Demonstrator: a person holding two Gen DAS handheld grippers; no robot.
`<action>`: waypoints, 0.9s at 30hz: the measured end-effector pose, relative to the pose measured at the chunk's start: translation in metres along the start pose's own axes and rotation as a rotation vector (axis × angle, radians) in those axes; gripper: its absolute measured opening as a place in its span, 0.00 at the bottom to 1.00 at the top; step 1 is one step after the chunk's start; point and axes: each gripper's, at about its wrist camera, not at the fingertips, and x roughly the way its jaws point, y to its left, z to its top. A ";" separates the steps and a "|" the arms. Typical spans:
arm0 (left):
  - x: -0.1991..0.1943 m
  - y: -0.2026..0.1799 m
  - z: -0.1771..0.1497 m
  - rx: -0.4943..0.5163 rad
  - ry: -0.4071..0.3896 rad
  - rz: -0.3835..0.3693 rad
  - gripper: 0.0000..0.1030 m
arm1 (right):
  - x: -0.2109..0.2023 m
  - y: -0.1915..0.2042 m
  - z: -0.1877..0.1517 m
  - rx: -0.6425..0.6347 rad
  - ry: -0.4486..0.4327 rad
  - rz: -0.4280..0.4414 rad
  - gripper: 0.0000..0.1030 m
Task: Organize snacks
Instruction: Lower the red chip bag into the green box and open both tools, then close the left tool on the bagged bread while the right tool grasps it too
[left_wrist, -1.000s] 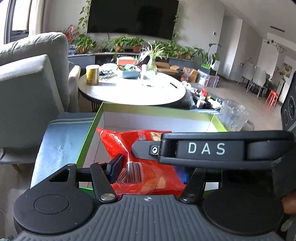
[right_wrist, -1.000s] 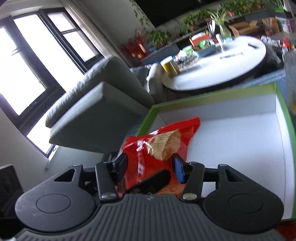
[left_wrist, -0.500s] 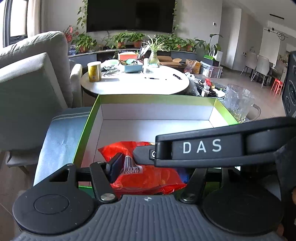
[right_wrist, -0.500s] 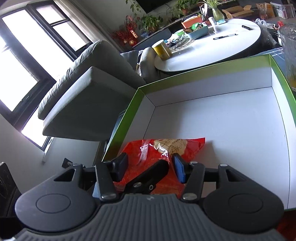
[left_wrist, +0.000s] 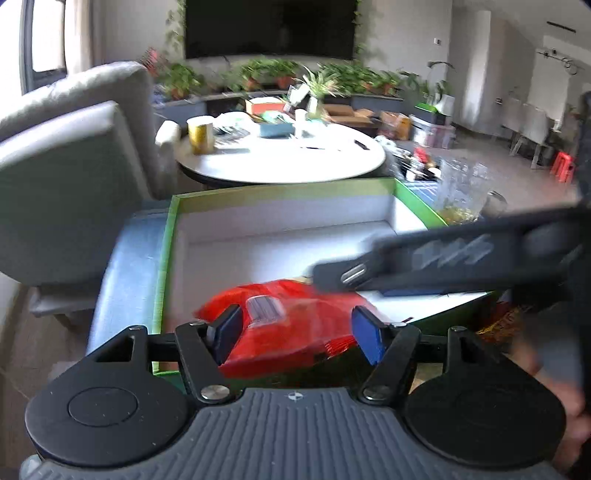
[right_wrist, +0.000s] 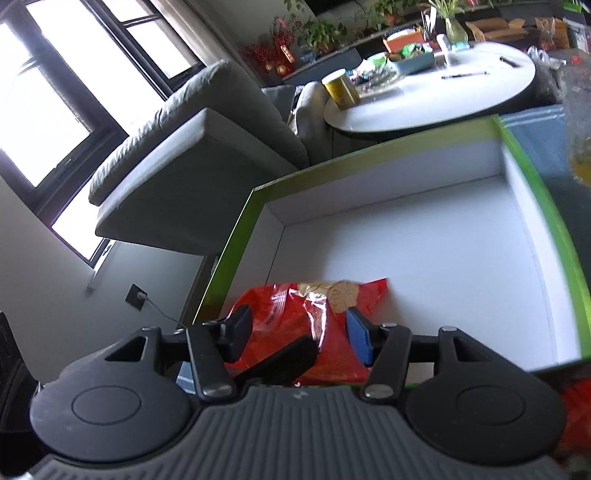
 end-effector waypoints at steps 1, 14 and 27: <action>-0.004 0.001 0.000 -0.008 -0.004 0.023 0.61 | -0.008 -0.001 0.002 -0.005 -0.026 -0.007 0.72; -0.070 -0.001 -0.022 -0.128 -0.052 0.030 0.65 | -0.093 0.001 -0.028 -0.081 -0.143 -0.020 0.72; -0.100 -0.027 -0.052 -0.115 -0.032 -0.023 0.66 | -0.127 -0.019 -0.070 -0.053 -0.137 -0.069 0.73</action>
